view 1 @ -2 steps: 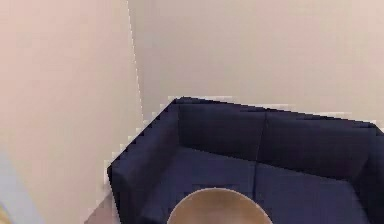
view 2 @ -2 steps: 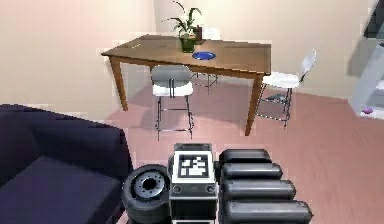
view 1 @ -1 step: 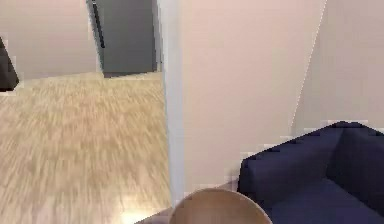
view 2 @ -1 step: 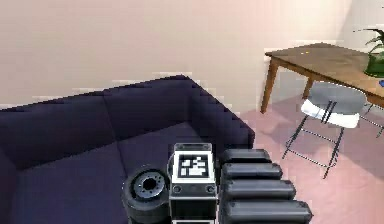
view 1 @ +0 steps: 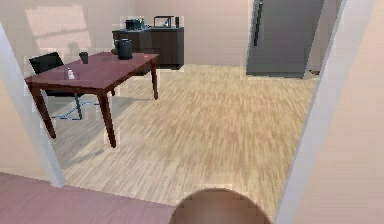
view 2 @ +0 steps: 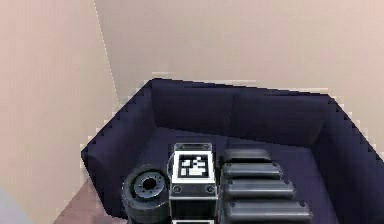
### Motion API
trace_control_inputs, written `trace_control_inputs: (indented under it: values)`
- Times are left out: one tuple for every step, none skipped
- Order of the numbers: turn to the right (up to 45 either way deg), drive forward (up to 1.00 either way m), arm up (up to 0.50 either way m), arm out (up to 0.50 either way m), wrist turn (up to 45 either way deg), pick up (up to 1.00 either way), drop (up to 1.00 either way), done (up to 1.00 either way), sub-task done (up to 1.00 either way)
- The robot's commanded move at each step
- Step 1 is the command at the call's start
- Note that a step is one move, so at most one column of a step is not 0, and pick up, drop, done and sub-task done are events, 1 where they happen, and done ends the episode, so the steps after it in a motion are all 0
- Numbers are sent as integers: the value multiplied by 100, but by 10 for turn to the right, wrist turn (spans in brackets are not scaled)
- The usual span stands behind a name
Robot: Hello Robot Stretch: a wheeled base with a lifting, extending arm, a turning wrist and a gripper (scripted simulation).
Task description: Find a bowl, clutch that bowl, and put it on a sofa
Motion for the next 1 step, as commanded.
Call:
trace_control_inputs:
  values:
    - [0, 0, 0, 48, 0, 0, 0, 0, 0]
